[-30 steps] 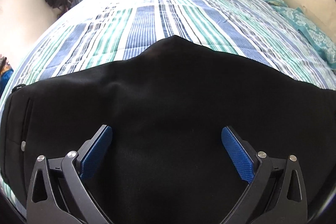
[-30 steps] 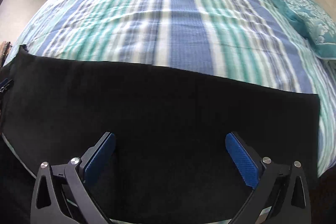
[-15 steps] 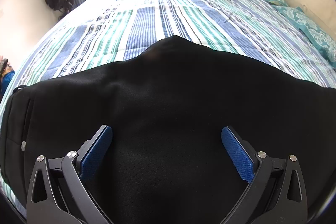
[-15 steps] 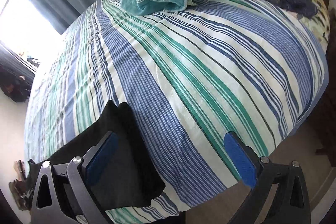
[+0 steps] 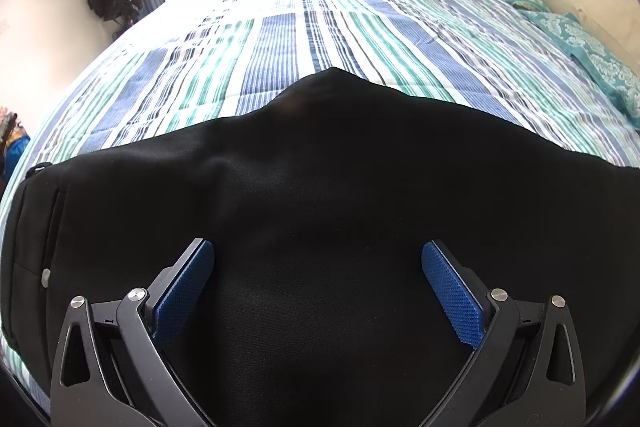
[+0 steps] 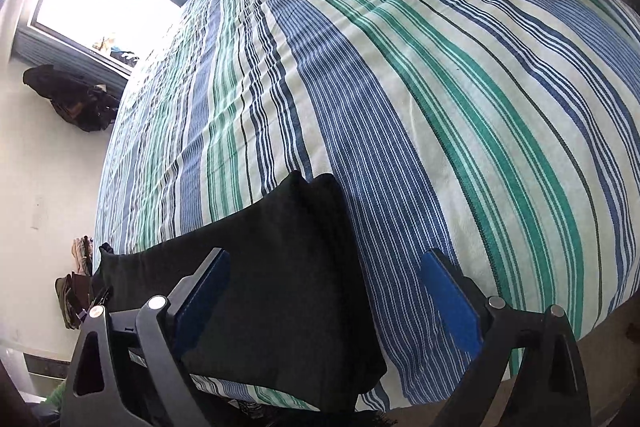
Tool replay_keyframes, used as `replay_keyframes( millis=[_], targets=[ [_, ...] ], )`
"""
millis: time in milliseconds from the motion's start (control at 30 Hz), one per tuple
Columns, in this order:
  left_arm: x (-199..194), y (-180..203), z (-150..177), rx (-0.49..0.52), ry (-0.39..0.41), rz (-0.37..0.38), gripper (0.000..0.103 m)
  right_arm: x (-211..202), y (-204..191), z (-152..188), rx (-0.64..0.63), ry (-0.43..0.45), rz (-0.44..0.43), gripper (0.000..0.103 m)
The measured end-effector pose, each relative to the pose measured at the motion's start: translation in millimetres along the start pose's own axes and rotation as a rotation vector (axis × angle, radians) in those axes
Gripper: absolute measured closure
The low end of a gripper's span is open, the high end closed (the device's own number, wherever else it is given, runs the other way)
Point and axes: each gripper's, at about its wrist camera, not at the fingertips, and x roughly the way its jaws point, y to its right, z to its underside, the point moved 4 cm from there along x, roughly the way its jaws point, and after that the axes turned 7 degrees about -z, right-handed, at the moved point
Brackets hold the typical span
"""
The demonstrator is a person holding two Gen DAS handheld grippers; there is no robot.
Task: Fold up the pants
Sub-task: 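Grasp the pant leg ends with the right tool and lift them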
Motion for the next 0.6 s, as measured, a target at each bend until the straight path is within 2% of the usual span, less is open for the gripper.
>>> replay_keyframes(
  millis=[67,133,233,333,400,467,500,567,600],
  targets=[
    [0.2,0.0,0.0,0.0,0.001,0.0,0.0,6.5,-2.2,-2.1,0.007,-0.001,-0.073,0.011],
    [0.3,0.0,-0.1,0.0,0.002,-0.001,0.0,16.0,-6.7,0.2,-0.007,-0.044,-0.141,0.017],
    [0.3,0.0,-0.2,-0.001,0.005,-0.001,0.0,32.7,-16.6,8.9,-0.031,-0.135,-0.253,0.018],
    [0.7,0.2,-0.4,-0.002,0.01,-0.002,0.0,39.0,-14.8,8.9,0.02,-0.15,-0.332,0.019],
    [1.1,0.3,-0.6,-0.002,0.013,-0.004,0.0,45.1,-9.8,7.3,0.053,-0.148,-0.304,0.025],
    [1.0,0.4,-0.1,-0.003,0.016,-0.004,0.0,49.2,-5.8,5.1,0.089,-0.139,-0.247,0.042],
    [1.1,0.2,0.1,-0.003,0.017,-0.003,0.0,49.8,-1.6,4.2,0.122,-0.131,-0.231,0.045],
    [1.1,-0.2,0.5,-0.005,0.019,-0.001,0.0,47.5,7.9,3.5,0.168,-0.13,-0.177,0.074],
    [0.9,-0.3,0.5,-0.006,0.021,0.0,0.0,46.1,9.6,5.4,0.176,-0.133,-0.159,0.076]
  ],
)
